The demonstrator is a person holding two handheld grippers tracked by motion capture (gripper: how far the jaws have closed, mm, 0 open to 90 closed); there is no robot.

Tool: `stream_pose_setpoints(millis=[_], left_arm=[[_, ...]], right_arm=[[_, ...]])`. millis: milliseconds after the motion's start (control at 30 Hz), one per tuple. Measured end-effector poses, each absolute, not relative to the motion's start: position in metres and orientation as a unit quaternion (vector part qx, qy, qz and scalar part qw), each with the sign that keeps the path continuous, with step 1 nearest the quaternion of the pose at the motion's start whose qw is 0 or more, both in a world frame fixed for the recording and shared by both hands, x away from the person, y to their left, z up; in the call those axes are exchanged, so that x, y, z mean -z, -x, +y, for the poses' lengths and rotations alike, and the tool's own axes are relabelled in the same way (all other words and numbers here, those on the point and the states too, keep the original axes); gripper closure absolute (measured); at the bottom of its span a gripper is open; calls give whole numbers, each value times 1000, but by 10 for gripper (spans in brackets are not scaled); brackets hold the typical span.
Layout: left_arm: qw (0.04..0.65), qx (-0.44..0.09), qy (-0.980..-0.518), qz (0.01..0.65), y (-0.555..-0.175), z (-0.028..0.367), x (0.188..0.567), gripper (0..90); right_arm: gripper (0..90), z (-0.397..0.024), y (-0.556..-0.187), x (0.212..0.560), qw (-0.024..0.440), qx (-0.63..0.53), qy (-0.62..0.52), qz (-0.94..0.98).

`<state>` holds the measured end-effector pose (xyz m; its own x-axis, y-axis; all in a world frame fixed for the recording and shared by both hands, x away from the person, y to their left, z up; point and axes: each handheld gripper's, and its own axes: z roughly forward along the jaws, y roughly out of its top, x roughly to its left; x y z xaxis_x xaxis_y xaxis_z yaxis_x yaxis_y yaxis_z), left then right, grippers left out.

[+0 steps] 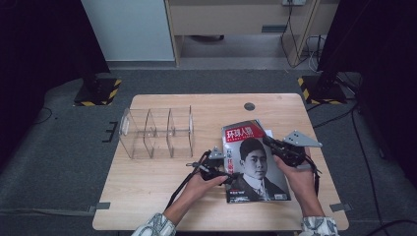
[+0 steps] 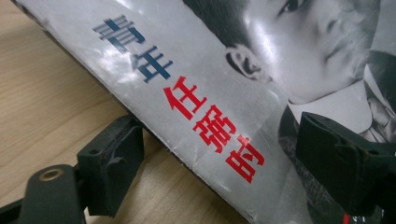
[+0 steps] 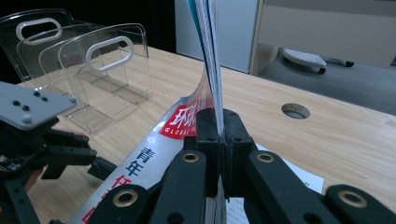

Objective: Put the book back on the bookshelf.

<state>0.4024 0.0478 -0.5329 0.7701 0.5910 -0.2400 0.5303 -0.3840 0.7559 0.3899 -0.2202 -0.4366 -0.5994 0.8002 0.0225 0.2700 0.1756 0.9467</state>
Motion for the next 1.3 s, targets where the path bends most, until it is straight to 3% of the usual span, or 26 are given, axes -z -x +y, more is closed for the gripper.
stream_pose_setpoints(millis=[400, 700, 1100, 1167, 1267, 1300], left_arm=[[448, -20, -825, 344, -405, 45, 536, 274], [435, -40, -831, 344, -403, 42, 535, 303], [421, -71, -839, 338, -400, 38, 534, 366], [421, -70, -838, 339, -400, 38, 534, 369], [422, -69, -838, 339, -400, 38, 534, 369], [422, -69, -838, 339, -400, 38, 534, 369]], right_arm=[[880, -223, -393, 443, 243, -526, -377, 723], [873, -227, -403, 458, 238, -506, -395, 729], [782, -233, -429, 488, 234, -441, -434, 750], [753, -236, -432, 493, 232, -439, -444, 746], [576, -243, -434, 501, 239, -414, -471, 742], [479, -250, -435, 505, 232, -405, -488, 737]])
